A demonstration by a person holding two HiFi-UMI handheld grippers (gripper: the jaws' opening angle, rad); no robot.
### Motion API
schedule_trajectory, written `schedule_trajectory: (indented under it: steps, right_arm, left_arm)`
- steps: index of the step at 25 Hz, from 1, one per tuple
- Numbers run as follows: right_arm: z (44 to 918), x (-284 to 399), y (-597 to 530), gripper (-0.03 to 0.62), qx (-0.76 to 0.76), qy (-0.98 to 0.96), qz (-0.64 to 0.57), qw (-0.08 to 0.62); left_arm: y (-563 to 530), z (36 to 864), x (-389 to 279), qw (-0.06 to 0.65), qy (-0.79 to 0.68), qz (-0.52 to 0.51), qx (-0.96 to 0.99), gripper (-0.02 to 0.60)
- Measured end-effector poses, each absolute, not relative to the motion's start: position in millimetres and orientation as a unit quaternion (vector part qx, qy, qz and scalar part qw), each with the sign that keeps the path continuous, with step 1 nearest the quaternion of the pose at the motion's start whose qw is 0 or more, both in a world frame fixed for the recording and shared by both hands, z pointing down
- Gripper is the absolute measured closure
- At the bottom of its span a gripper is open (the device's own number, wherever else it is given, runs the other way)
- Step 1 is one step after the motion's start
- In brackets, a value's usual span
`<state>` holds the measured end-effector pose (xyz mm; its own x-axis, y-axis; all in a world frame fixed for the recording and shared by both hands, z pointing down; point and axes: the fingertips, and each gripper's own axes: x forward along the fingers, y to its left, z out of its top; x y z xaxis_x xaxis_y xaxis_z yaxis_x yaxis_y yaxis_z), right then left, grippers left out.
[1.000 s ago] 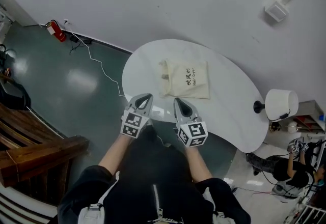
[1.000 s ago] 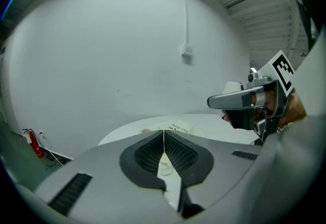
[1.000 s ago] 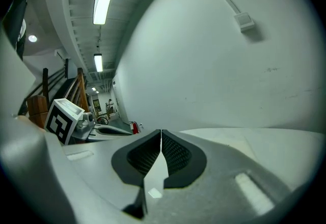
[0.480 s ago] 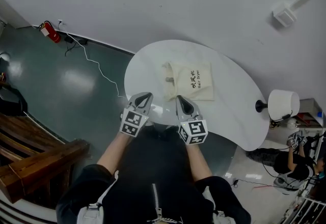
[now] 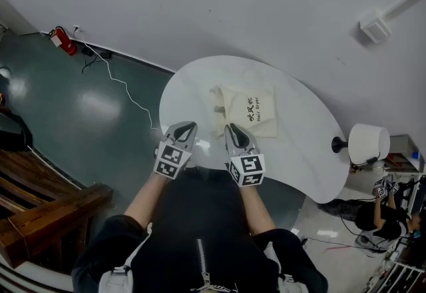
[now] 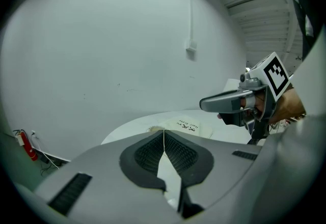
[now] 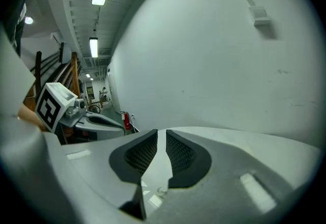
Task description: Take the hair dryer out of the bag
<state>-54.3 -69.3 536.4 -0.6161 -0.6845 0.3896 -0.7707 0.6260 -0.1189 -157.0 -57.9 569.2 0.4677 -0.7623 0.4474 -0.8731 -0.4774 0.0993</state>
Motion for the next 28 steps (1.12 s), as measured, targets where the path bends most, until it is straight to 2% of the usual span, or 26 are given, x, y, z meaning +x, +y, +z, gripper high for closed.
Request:
schedule_trajectory:
  steps: [10, 28]
  right_arm:
    - [593.2, -56.1, -114.6, 0.452, 0.406, -0.873, 0.127, 0.238]
    - [655.2, -61.3, -137.0, 0.414, 0.376, -0.855, 0.157, 0.319]
  left_arm:
    - [-85.9, 584.5, -162.5, 0.18, -0.501, 0.187, 0.825, 0.568]
    - [-104.4, 616.0, -158.9, 0.214, -0.48, 0.214, 0.824, 0.568]
